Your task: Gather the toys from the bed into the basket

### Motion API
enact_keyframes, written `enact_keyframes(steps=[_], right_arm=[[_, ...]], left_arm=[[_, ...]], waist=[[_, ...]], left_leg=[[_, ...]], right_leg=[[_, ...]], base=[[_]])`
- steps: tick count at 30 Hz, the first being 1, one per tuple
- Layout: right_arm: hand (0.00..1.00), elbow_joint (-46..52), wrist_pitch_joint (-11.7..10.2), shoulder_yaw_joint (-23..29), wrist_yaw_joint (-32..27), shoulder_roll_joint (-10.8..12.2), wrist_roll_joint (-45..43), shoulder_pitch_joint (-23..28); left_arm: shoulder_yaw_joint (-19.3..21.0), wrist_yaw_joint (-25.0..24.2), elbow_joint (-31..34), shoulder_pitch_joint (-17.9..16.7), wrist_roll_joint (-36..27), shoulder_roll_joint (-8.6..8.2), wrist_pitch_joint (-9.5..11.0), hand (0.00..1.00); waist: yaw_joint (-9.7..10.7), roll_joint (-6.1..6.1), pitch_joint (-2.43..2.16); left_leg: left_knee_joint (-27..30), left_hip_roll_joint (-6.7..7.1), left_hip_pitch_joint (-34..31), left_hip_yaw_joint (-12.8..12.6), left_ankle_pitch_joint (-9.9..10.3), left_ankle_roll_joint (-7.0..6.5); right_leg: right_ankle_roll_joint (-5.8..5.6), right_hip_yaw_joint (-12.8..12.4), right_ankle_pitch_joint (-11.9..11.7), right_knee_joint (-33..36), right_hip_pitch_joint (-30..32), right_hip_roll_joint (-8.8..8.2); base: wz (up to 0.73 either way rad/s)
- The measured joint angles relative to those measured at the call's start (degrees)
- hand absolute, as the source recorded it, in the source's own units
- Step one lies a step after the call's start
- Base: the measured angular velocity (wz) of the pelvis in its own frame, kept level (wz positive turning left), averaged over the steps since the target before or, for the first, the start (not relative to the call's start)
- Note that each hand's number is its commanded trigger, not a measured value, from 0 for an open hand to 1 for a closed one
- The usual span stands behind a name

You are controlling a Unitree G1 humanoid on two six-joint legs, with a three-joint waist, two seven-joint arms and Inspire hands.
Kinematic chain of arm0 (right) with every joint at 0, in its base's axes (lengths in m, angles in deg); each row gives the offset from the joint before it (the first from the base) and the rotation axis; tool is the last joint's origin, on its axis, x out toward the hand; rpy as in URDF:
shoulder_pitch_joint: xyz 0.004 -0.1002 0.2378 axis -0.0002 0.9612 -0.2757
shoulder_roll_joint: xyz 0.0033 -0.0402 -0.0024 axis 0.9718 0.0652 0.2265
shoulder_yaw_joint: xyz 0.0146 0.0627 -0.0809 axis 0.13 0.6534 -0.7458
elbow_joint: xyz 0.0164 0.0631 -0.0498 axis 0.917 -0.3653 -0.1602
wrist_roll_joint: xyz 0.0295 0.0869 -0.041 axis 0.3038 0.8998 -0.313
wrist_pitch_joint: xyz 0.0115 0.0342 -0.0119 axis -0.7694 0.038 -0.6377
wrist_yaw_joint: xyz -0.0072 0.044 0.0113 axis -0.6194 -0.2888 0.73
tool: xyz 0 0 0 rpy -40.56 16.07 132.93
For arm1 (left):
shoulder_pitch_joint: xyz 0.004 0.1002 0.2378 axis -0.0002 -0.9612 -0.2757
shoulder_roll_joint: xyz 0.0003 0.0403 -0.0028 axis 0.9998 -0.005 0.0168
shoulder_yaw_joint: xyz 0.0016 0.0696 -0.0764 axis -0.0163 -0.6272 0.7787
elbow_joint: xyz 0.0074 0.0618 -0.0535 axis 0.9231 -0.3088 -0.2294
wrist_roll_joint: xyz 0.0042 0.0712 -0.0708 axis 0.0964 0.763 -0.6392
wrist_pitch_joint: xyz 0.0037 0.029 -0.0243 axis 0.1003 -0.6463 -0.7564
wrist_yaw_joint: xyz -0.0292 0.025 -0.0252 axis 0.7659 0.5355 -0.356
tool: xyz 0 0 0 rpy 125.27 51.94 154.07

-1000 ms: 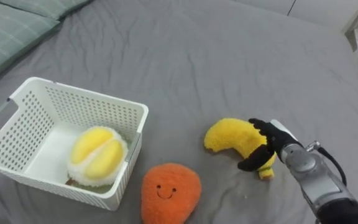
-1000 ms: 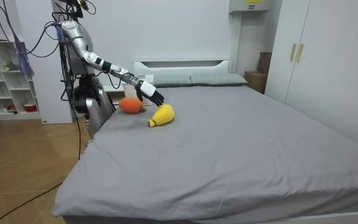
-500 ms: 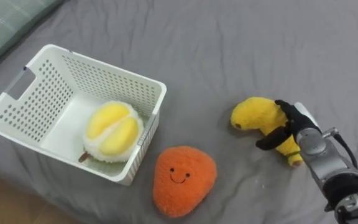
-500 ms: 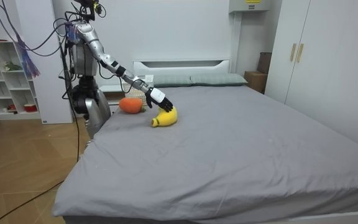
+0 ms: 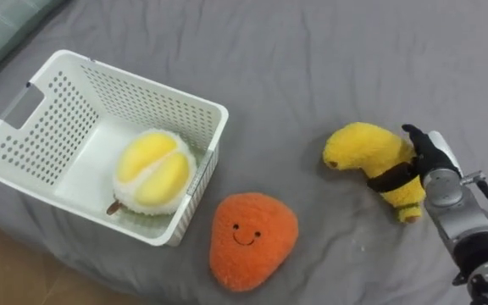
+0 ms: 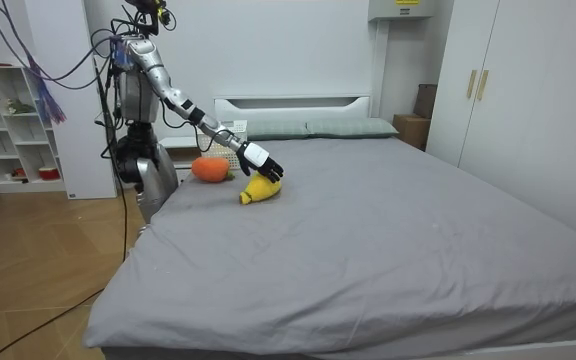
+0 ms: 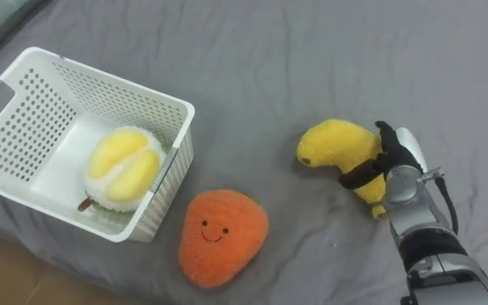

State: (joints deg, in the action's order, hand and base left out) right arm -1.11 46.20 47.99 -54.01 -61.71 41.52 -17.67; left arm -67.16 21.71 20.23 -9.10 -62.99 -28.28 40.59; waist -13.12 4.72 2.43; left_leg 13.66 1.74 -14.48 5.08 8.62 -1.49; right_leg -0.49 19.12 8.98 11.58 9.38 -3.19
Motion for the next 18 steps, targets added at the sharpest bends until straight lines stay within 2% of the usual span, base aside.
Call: enact_keyframes(steps=[7, 13, 18], right_arm=[[0.0, -1.8, -0.1, -1.9, -0.3, 0.0, -3.4, 0.0], [0.0, -5.0, -0.4, -3.7, -0.7, -0.1, -7.0, -0.8], [0.0, -6.7, -0.6, -4.0, -2.6, -0.1, -7.9, -1.0]], left_arm=[[-2.4, 0.7, 0.4, 0.0, 0.0, 0.49, 1.2, 0.0], [-3.7, 0.2, -0.6, 0.3, 0.0, 0.95, 1.2, 0.0], [-4.6, -0.5, -2.4, 0.3, 0.1, 1.38, 1.0, 0.0]], waist=[[-0.1, 0.02, 0.01], [-1.4, -0.12, 0.03], [-1.7, -0.55, 0.03]], left_leg=[[0.4, 0.05, -0.6, 0.2, 0.0, -0.01], [0.9, 0.04, -1.2, 0.3, 0.0, -0.01], [1.2, 0.13, -2.2, 1.3, 0.0, 0.03]], right_leg=[[0.0, 0.0, 0.0, 0.1, 0.3, -0.02], [0.01, 0.3, 0.0, 0.1, 0.7, -0.04], [0.02, 1.4, 0.0, 0.1, 1.1, -0.08]], base=[[0.01], [0.01], [0.11]])
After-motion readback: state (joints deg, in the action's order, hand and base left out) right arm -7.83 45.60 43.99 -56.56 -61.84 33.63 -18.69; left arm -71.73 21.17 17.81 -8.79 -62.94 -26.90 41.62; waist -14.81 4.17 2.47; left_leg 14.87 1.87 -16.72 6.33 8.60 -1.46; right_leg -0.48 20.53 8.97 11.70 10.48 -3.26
